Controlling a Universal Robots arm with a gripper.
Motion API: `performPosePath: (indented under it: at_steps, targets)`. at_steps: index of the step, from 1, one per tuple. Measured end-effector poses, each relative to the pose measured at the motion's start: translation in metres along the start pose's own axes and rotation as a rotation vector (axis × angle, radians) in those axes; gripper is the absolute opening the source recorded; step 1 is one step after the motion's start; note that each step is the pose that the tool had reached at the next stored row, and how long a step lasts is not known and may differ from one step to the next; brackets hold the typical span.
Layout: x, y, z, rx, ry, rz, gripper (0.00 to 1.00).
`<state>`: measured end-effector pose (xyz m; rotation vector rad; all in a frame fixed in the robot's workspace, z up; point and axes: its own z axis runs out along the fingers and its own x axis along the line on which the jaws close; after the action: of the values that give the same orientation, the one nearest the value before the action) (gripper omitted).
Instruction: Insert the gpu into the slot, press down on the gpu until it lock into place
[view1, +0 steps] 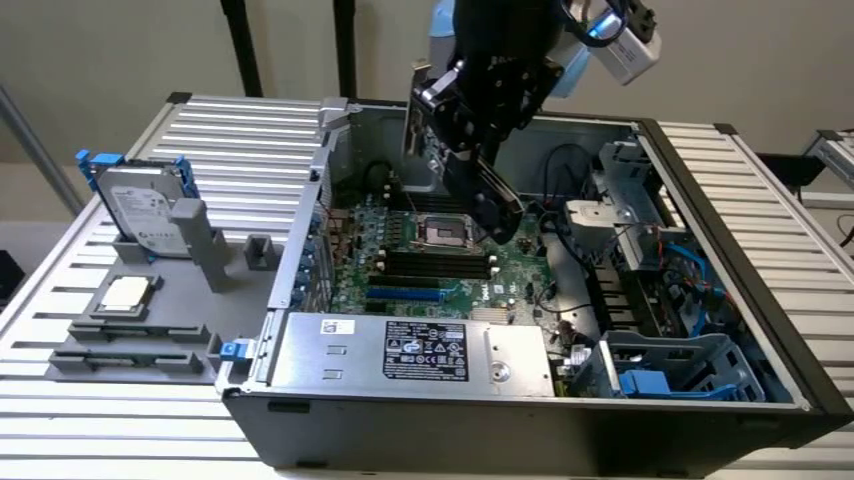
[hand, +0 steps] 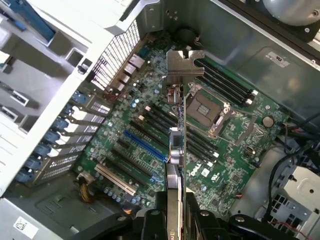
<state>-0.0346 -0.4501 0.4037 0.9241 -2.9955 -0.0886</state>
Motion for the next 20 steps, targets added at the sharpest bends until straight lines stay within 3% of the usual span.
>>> performPosePath:
  at_steps: [20]
  targets:
    - [0.0001,-0.0005,0.0089,0.0239,-0.0215,-0.366,0.26]
